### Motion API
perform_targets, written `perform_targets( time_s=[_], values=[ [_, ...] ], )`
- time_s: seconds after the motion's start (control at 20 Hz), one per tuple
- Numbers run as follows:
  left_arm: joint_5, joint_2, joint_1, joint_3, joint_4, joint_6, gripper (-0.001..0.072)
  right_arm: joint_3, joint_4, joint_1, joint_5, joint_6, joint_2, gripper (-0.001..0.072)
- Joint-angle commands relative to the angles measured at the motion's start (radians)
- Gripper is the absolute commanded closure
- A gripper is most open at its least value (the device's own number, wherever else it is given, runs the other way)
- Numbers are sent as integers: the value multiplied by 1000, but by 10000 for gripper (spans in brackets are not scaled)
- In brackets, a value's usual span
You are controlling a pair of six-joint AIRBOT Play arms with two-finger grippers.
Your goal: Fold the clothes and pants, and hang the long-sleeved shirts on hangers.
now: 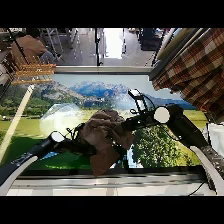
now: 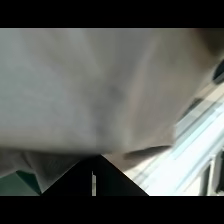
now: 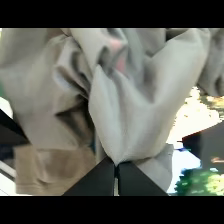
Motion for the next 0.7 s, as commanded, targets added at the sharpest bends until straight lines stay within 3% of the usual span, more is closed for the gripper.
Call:
perform_targets(
  time_s=[0.0, 0.1, 0.15, 0.25, 0.65],
  values=[
    [-130, 95, 116, 24, 6, 41, 705, 13, -140, 0, 10, -7, 47, 695],
    [-192, 156, 203, 23, 81, -13, 701, 21, -139, 0, 5, -8, 71, 695],
    [-202, 163, 220, 23, 133, -27, 654, 21, -125, 0, 1, -8, 73, 695],
    [-195, 144, 205, 14, 131, -32, 393, 20, -93, 1, -8, -8, 69, 695],
    [-60, -91, 20, 11, 109, -30, 349, 20, -75, 0, -6, -9, 70, 695]
  ],
)
